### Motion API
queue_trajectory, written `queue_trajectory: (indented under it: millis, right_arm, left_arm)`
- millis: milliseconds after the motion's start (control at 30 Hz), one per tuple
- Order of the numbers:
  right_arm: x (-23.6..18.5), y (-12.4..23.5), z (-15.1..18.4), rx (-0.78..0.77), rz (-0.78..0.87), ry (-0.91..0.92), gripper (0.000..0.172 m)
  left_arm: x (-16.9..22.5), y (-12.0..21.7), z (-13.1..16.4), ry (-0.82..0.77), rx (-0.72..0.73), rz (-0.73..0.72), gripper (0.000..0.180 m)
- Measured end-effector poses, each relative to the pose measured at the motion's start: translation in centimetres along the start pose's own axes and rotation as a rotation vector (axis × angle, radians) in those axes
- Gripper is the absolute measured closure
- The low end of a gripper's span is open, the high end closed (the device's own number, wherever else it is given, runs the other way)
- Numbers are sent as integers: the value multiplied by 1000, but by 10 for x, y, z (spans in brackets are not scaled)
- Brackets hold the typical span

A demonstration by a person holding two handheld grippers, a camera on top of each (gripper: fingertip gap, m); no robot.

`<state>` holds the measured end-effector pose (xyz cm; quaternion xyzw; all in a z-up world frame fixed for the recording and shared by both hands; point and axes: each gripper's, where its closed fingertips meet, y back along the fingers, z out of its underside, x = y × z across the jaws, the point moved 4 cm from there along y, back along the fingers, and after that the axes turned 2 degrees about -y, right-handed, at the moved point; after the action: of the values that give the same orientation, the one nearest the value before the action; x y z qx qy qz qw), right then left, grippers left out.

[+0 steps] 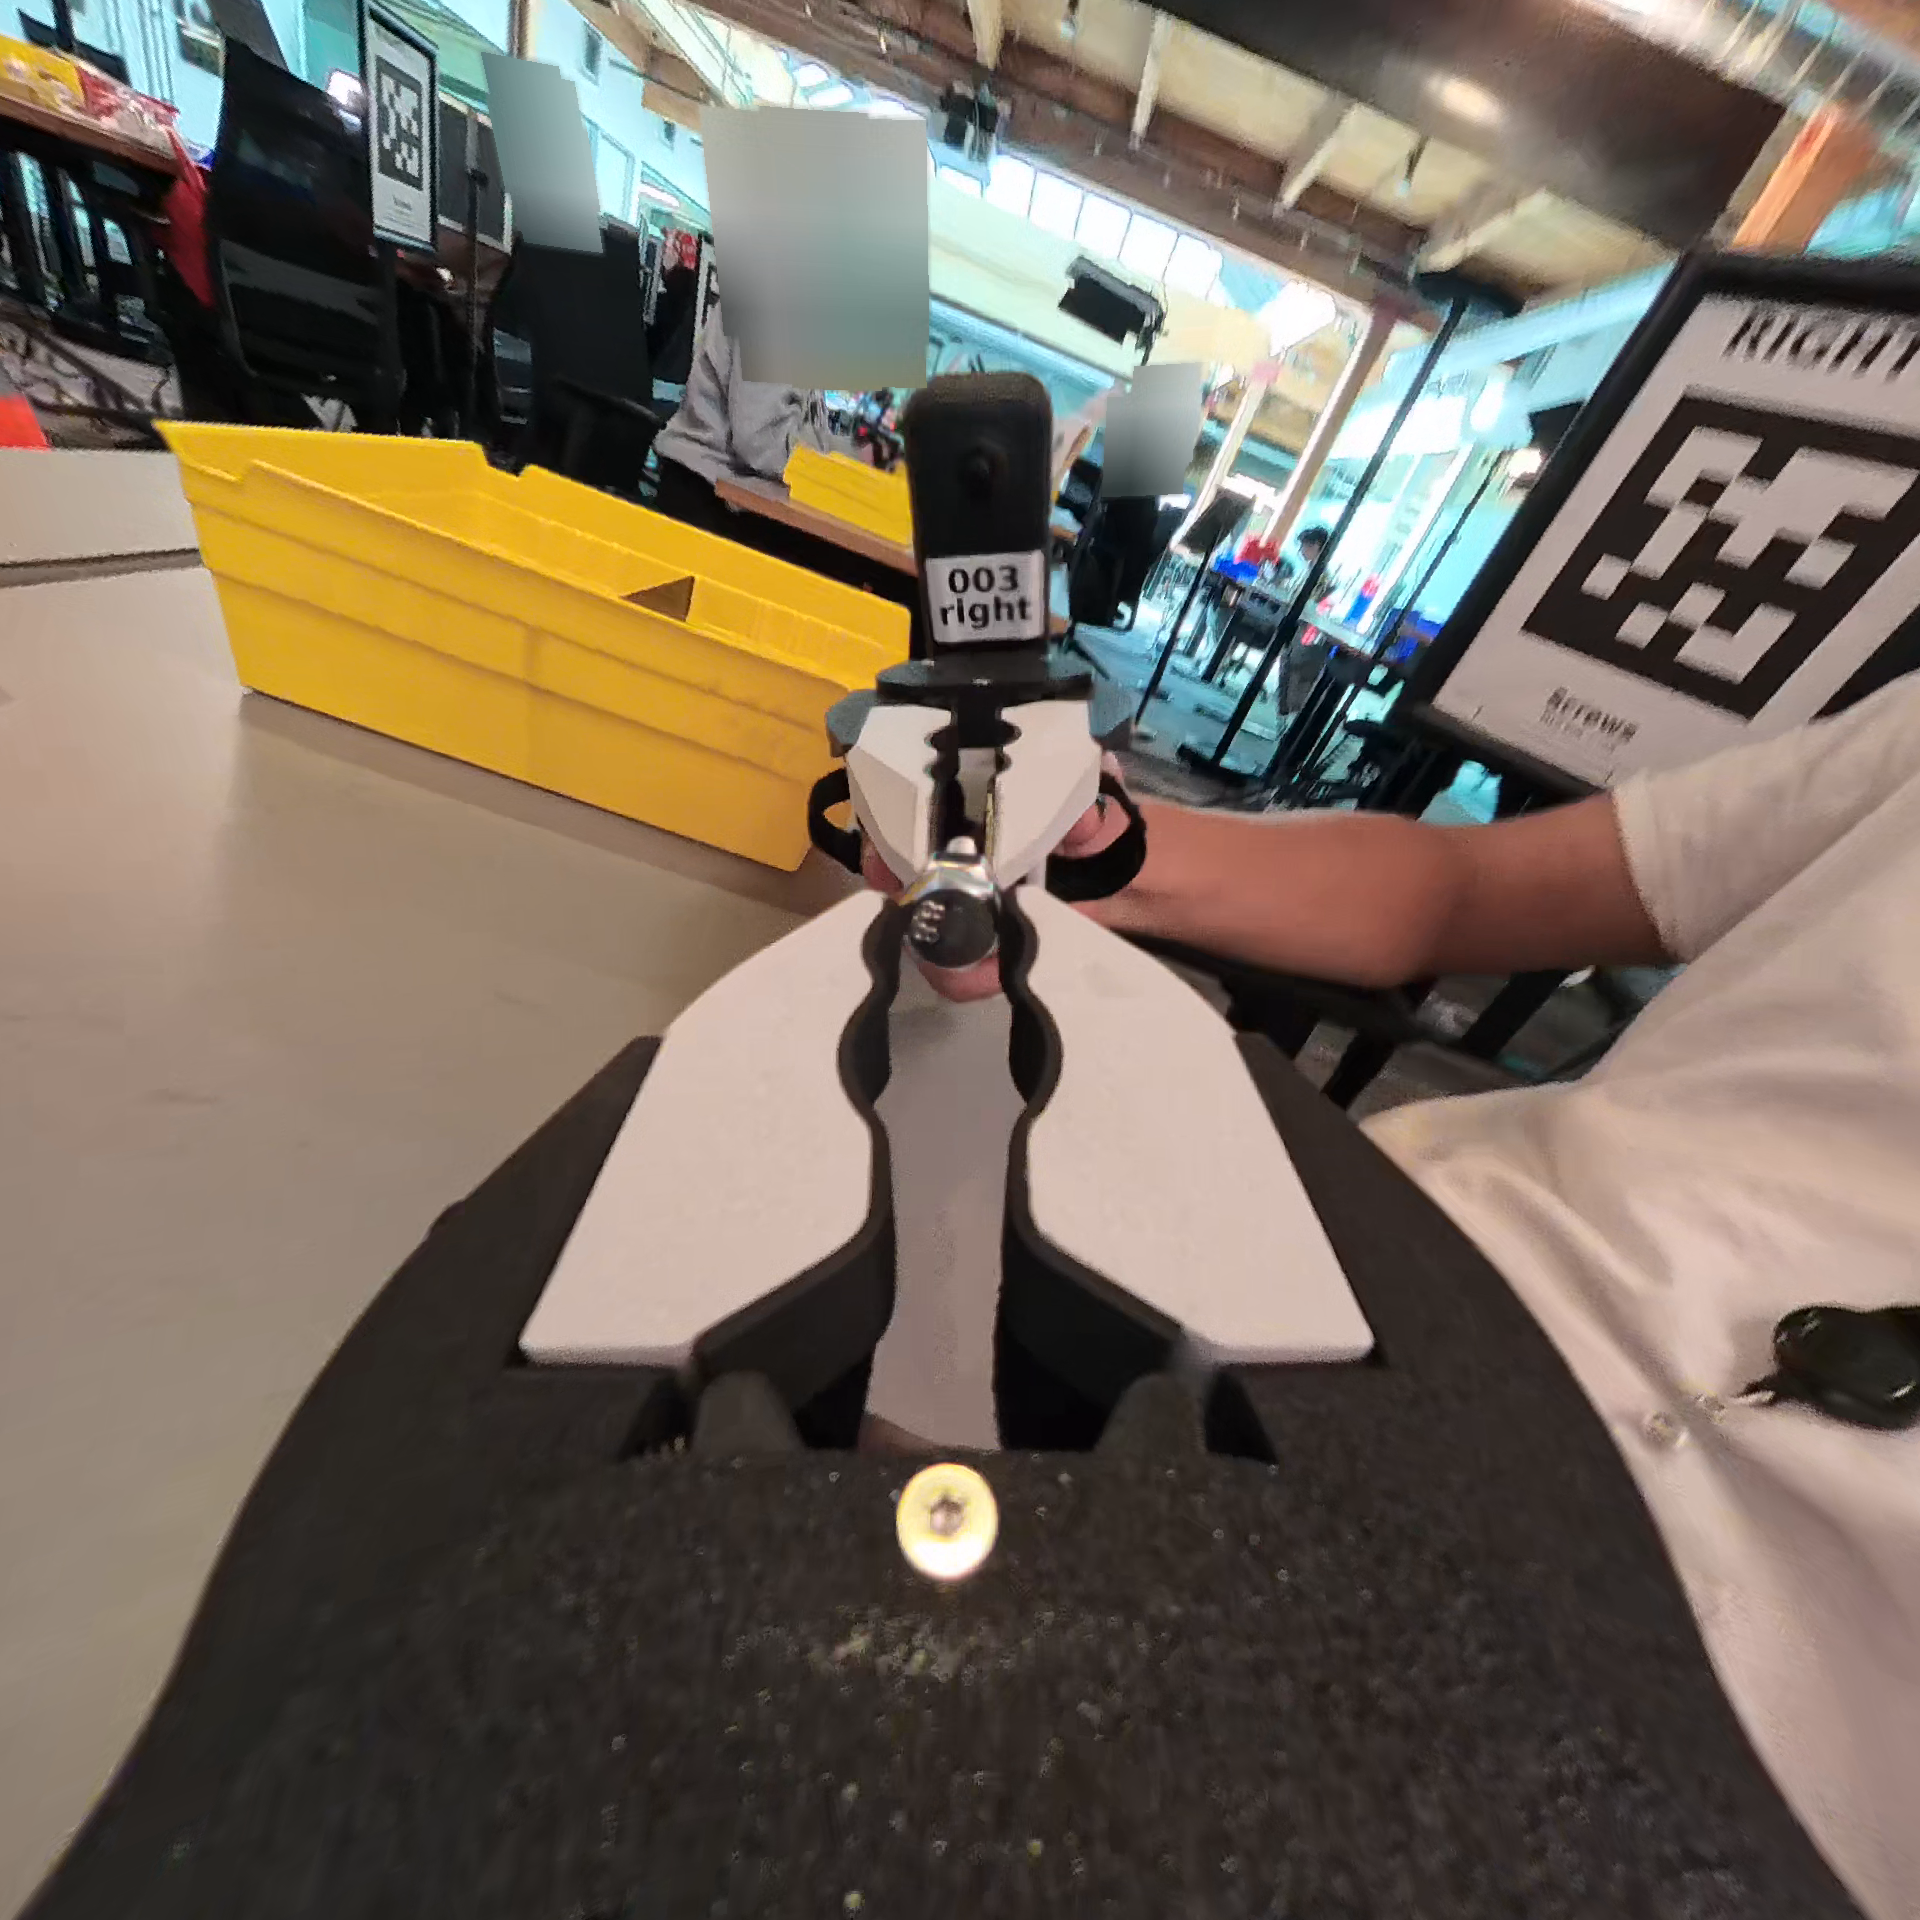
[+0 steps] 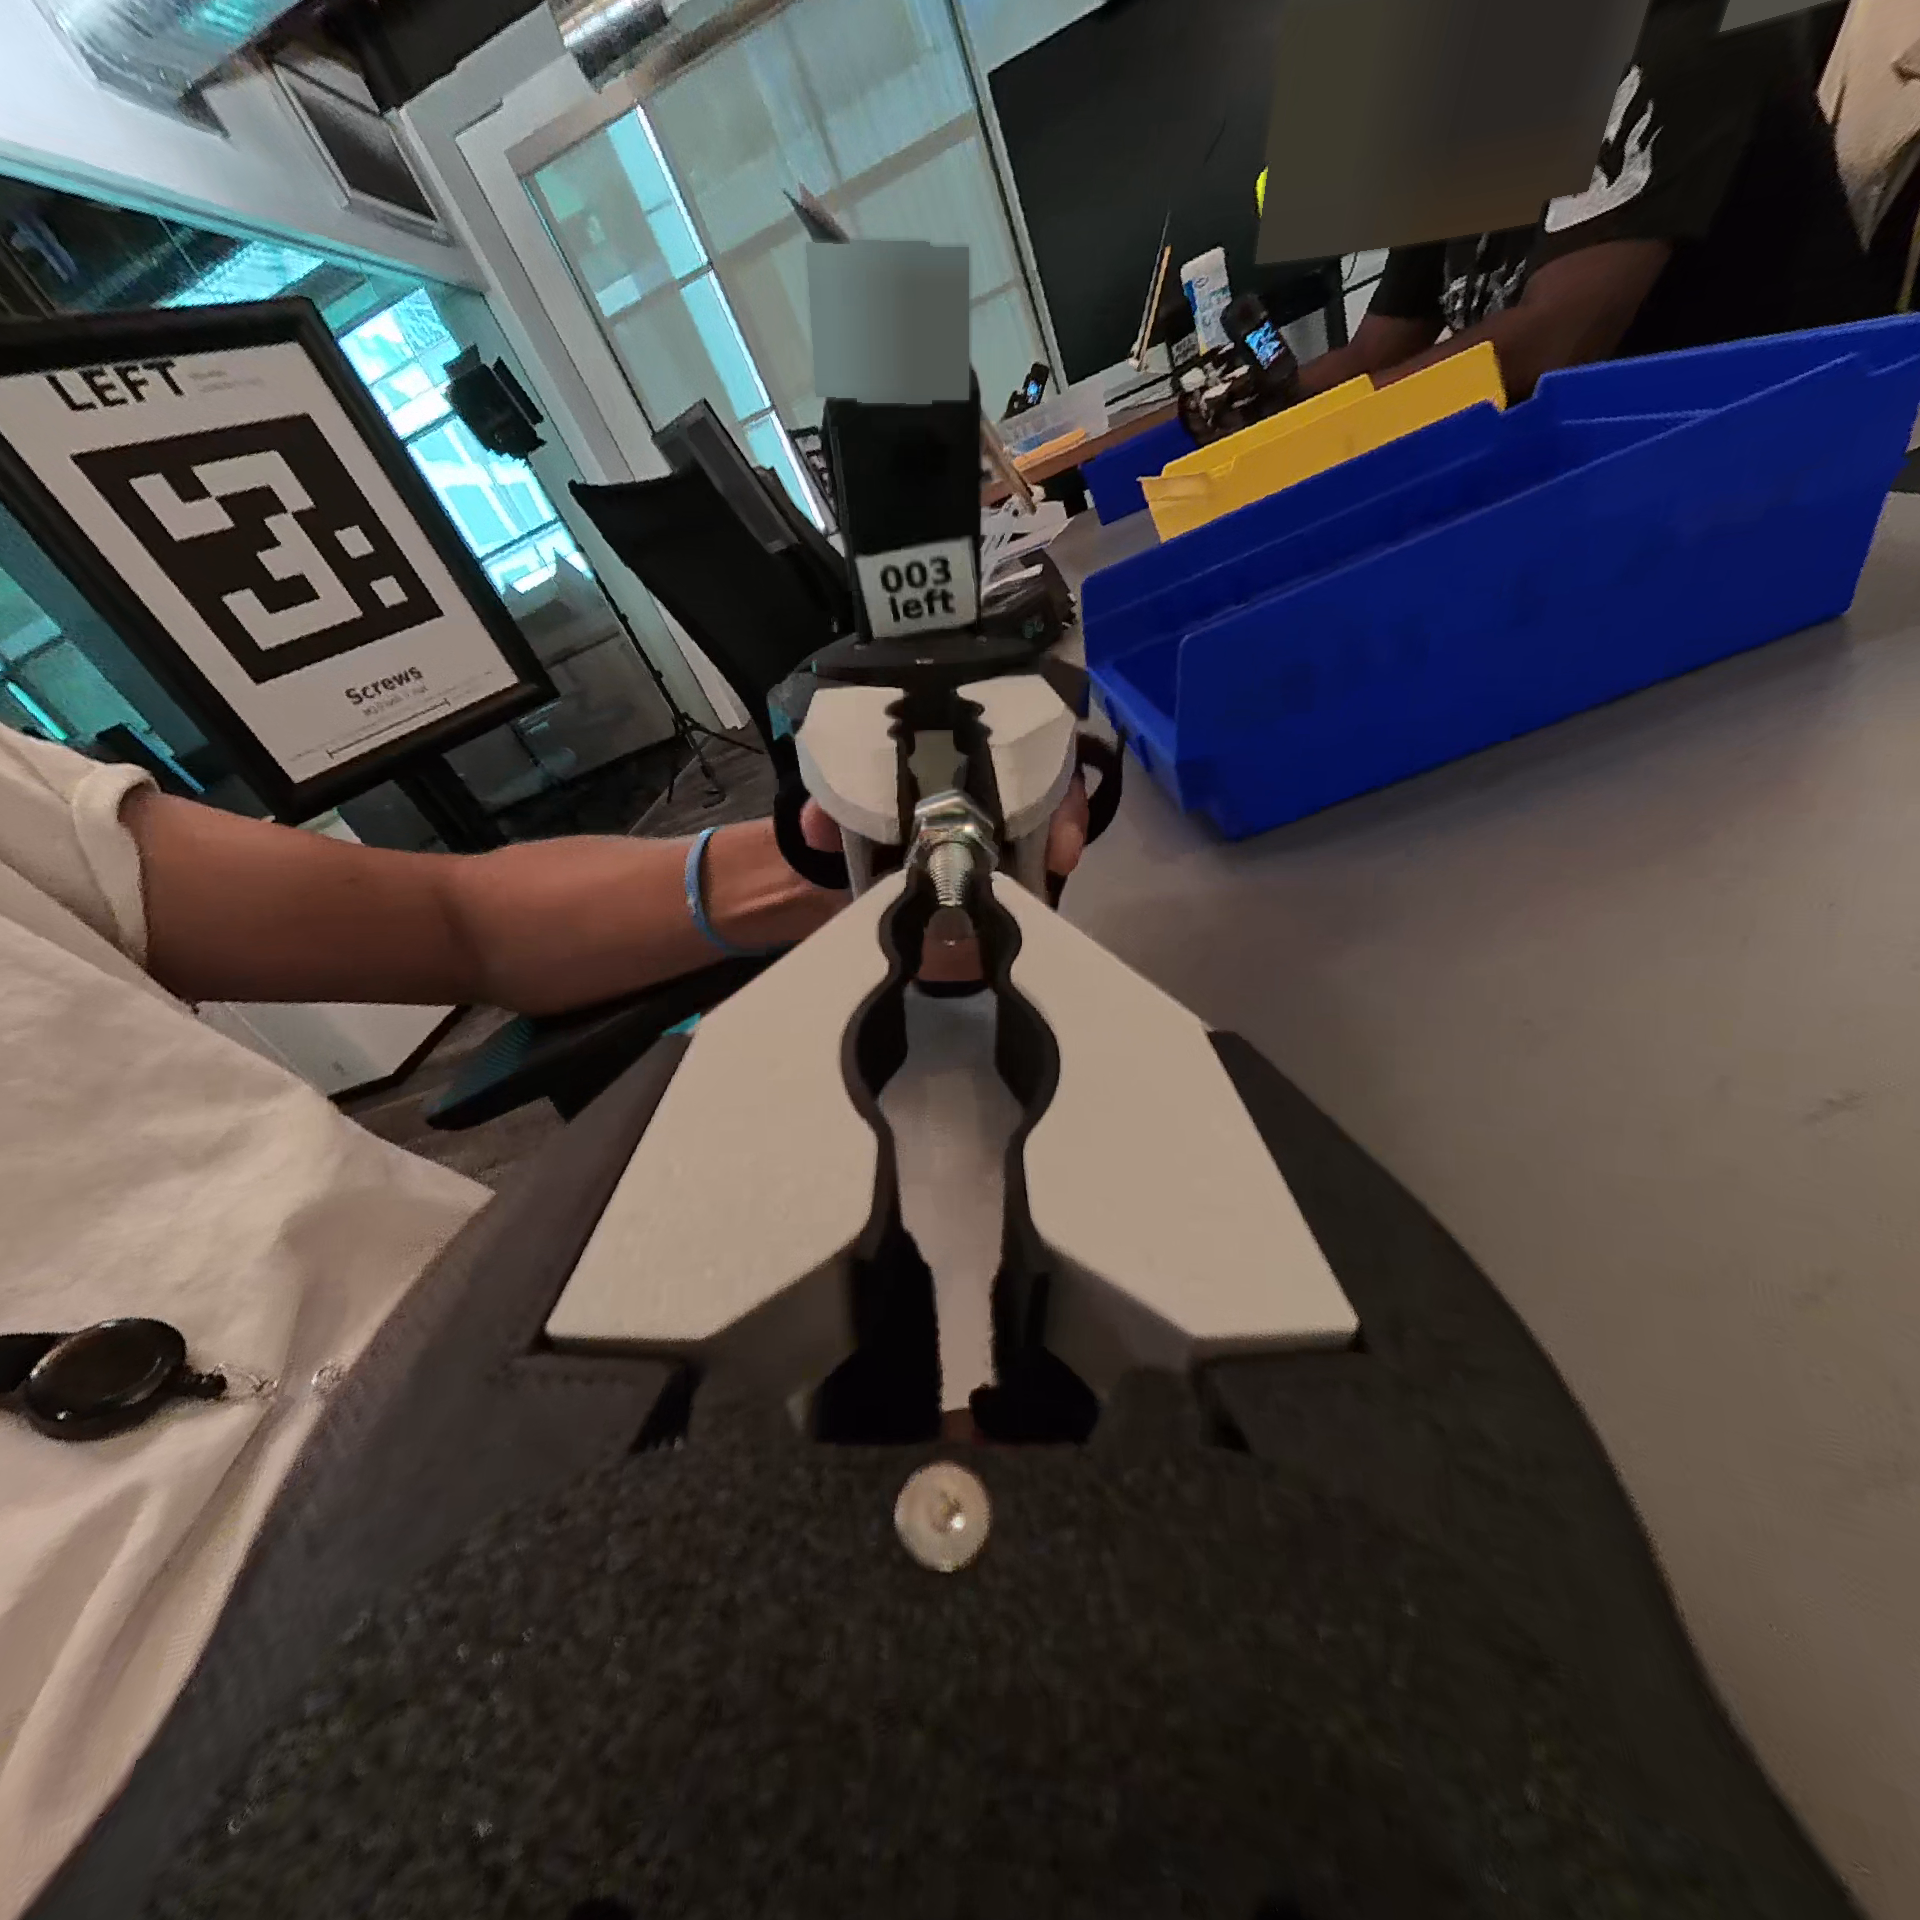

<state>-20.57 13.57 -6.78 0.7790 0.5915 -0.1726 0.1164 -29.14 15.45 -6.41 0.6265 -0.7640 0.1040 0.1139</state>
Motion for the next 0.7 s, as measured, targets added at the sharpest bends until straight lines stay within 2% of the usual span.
queue_trajectory:
  millis: [100,300,567,700]
  right_arm:
    - [-1,1,4,-40,-20,-8,163]
    - [1,0,7,-66,-25,-28,163]
    - [1,-2,12,-85,-29,-39,163]
    - [1,-2,8,-45,-34,-62,163]
  left_arm:
    - [1,0,3,-83,-60,-39,154]
    - [1,-1,15,-172,-180,-57,154]
    - [4,-4,15,-153,-169,-33,161]
    - [3,-4,11,-128,-159,-31,161]
